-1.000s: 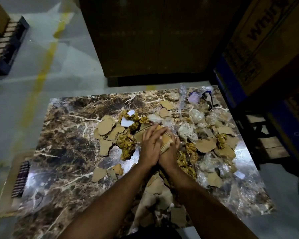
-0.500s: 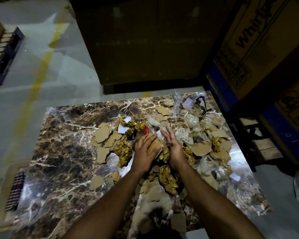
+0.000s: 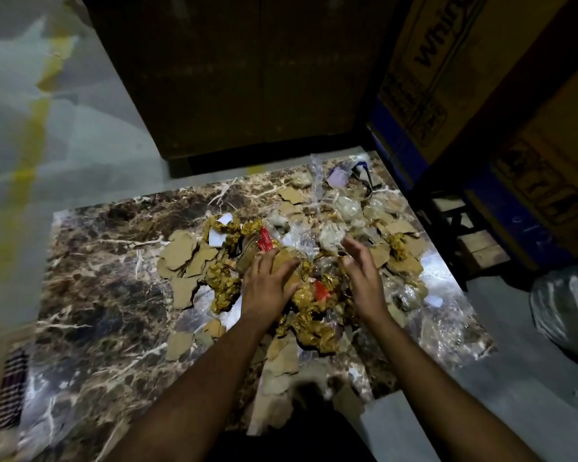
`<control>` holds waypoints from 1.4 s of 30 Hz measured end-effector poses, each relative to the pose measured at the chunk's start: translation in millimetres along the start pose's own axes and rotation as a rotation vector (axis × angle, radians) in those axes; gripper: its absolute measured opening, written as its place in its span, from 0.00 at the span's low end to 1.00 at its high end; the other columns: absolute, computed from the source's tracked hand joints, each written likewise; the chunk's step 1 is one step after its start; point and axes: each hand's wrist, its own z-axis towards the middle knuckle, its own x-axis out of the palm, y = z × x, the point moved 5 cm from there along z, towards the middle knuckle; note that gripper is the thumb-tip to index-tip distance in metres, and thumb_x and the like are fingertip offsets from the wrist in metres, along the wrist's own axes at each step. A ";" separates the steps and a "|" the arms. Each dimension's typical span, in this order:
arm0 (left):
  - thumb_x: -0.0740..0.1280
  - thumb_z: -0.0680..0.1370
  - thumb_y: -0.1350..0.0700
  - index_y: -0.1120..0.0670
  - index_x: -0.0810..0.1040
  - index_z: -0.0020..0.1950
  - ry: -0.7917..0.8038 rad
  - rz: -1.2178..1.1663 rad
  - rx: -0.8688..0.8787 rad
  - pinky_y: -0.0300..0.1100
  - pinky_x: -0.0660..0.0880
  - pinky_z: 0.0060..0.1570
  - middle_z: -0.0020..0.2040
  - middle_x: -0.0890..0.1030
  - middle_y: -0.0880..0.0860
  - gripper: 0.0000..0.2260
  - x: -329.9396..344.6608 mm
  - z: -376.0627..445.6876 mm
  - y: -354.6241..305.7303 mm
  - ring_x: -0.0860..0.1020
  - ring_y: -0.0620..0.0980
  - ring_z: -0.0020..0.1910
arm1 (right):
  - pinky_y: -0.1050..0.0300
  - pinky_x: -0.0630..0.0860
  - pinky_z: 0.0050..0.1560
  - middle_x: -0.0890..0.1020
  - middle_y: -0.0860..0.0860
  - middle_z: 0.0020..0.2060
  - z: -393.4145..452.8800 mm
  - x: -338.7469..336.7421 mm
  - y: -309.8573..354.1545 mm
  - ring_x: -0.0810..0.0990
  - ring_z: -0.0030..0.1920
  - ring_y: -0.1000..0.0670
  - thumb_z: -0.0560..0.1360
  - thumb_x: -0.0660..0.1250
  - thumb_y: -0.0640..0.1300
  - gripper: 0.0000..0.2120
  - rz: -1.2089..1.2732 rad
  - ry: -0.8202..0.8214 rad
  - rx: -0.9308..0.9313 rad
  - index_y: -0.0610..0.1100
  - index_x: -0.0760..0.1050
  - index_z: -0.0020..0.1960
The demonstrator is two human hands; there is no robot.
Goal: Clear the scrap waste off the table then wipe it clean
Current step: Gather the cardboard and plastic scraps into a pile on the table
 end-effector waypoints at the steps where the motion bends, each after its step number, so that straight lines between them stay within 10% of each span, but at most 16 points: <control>1: 0.62 0.79 0.35 0.33 0.63 0.74 -0.009 0.009 0.004 0.62 0.63 0.71 0.80 0.59 0.51 0.23 -0.3 -0.7 0.0 0.58 0.57 0.78 | 0.44 0.72 0.67 0.68 0.55 0.76 -18.4 -8.6 -10.4 0.69 0.73 0.50 0.79 0.61 0.59 0.25 -0.108 -0.025 -0.039 0.59 0.66 0.75; 7: 0.61 0.78 0.35 0.34 0.66 0.74 -0.029 -0.027 0.020 0.63 0.64 0.70 0.79 0.61 0.52 0.23 1.1 -3.0 0.2 0.60 0.58 0.76 | 0.34 0.45 0.78 0.51 0.48 0.83 -138.4 -9.7 -95.2 0.46 0.82 0.48 0.76 0.62 0.68 0.36 -0.914 0.085 -0.316 0.58 0.58 0.80; 13: 0.60 0.80 0.37 0.35 0.66 0.73 -0.030 -0.065 0.032 0.65 0.66 0.70 0.79 0.61 0.52 0.21 2.8 -6.4 2.4 0.60 0.58 0.76 | 0.27 0.60 0.72 0.54 0.38 0.81 -154.2 34.2 -118.2 0.54 0.80 0.36 0.75 0.61 0.74 0.37 -1.138 0.202 -0.434 0.59 0.61 0.79; 26: 0.63 0.80 0.40 0.35 0.61 0.74 0.022 -0.065 0.026 0.61 0.69 0.68 0.79 0.60 0.54 0.23 6.6 -1.2 12.0 0.62 0.58 0.75 | 0.27 0.57 0.73 0.62 0.38 0.76 -112.5 57.3 -91.5 0.58 0.78 0.33 0.77 0.66 0.60 0.25 -0.892 0.038 -0.545 0.58 0.69 0.73; 42: 0.60 0.80 0.39 0.36 0.63 0.75 -0.049 -0.272 -0.052 0.61 0.68 0.69 0.78 0.59 0.51 0.23 13.9 -16.1 17.9 0.60 0.56 0.75 | 0.23 0.52 0.73 0.47 0.31 0.79 -105.4 66.4 -93.8 0.45 0.80 0.31 0.63 0.77 0.67 0.59 -0.985 0.174 -0.439 0.53 0.50 0.83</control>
